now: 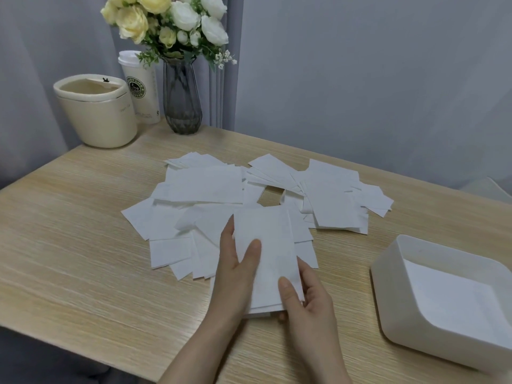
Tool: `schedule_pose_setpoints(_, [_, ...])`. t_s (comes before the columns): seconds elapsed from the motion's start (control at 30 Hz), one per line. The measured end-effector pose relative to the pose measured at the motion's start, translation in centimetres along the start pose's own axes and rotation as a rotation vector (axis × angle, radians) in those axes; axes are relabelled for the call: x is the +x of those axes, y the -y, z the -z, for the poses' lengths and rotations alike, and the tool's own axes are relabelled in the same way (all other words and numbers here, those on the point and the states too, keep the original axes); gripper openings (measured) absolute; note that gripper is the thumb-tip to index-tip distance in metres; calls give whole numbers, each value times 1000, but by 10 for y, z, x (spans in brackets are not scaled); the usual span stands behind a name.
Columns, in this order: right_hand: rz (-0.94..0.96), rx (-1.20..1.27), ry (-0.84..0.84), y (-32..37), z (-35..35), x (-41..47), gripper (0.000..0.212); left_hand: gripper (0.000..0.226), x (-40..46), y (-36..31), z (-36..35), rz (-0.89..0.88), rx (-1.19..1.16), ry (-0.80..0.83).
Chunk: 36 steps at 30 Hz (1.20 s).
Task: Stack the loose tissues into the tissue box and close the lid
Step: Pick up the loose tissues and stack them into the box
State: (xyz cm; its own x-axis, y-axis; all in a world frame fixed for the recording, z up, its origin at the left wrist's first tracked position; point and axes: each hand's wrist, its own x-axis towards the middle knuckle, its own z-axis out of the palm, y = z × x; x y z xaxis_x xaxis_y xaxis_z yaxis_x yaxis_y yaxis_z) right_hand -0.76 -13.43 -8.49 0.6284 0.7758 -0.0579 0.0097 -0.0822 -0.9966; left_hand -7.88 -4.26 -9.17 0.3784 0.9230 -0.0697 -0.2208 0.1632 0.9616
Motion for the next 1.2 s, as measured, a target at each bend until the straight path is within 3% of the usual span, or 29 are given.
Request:
schedule_pose_setpoints(0.07, [7,2,7,1,1,-1,40,63,0,-2,-5,-6,24,5])
schedule_pose_setpoints(0.17, [-2,27,2,0,6,-1,41,68,1,-4,-9,-20,41,-6])
schedule_pose_setpoints(0.33, [1,-37,58,4,30,6,43,52,7,-5,-2,-14,-50,-37])
schedule_pose_setpoints(0.47, [-40,-158,188,10,51,16,42,40,11,-14,10,-28,60,-31])
schedule_pose_setpoints(0.57, [-77,-50,111,8,60,19,37,34,9,-15,11,-31,72,-21])
schedule_pose_setpoints(0.63, [-109,78,7,6,61,18,37,34,7,-10,9,-51,72,-102])
schedule_pose_setpoints(0.73, [-123,138,-28,3,51,10,52,36,2,-2,4,-48,38,-230])
schedule_pose_setpoints(0.8, [-112,153,1,1,43,4,59,34,-4,0,-3,-19,9,-232])
schedule_pose_setpoints(0.93, [-97,94,-9,0,35,-1,66,40,-14,1,-10,61,-11,-114])
schedule_pose_setpoints(1.2, [66,-132,-56,20,45,-2,60,38,-14,-15,-11,13,51,-96])
